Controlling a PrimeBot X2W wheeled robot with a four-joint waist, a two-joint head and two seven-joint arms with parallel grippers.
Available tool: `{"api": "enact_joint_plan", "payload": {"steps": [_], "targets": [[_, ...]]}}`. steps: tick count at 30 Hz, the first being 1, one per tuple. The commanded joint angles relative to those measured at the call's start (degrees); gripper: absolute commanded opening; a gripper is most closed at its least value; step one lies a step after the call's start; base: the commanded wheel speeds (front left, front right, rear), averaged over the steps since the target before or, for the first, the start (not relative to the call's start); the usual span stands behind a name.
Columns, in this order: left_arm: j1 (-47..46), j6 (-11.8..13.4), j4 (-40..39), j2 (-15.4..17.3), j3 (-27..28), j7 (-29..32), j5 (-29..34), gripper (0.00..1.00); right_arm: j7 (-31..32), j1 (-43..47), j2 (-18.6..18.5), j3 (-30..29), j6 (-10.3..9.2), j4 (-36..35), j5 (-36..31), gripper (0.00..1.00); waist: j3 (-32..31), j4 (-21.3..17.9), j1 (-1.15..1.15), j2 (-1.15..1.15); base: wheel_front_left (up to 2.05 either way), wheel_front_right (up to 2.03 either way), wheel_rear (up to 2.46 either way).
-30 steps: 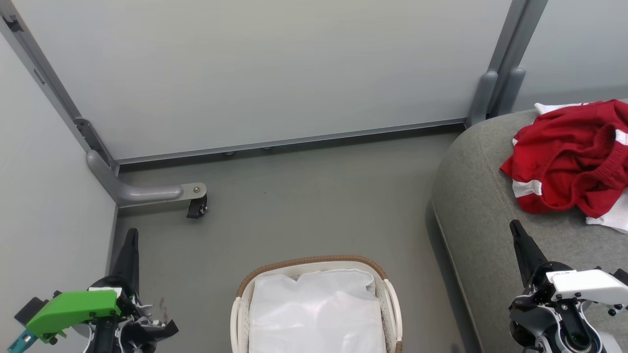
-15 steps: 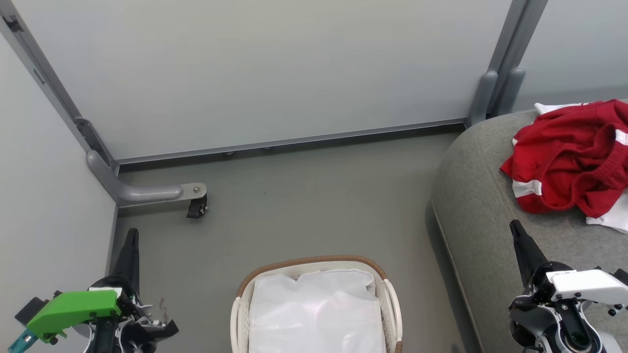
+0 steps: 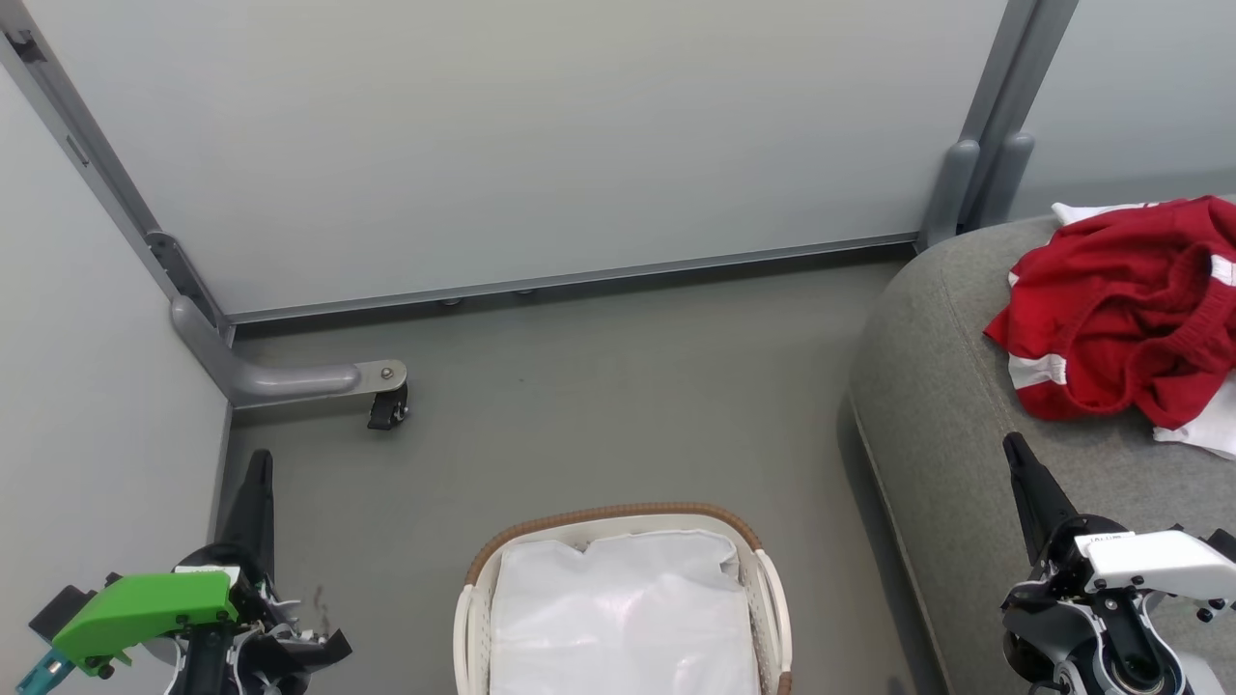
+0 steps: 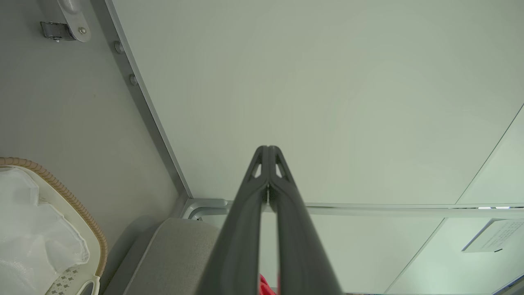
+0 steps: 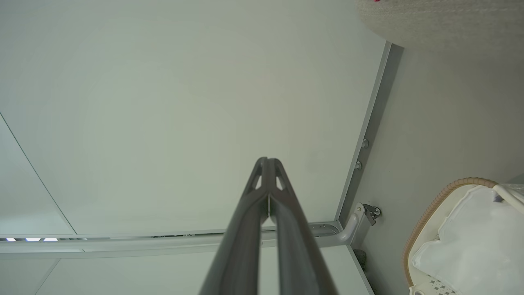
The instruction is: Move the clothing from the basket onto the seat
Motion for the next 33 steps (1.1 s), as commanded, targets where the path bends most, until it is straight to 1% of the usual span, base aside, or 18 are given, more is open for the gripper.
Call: {"api": "enact_joint_plan", "payload": {"steps": [1, 33], "targets": [[-0.6, -0.2, 0.0, 0.1, 0.3, 0.2, 0.4, 0.00, 0.2, -0.4, -0.4, -0.1, -0.03, -0.2, 0.2, 0.00, 0.0, 0.0, 0.00, 0.00, 0.00, 0.00, 0.00], [-0.6, -0.2, 0.0, -0.1, 0.5, 0.4, 0.6, 0.00, 0.2, -0.4, -0.4, -0.1, -0.03, -0.2, 0.2, 0.00, 0.0, 0.0, 0.00, 0.00, 0.00, 0.00, 0.00]]}}
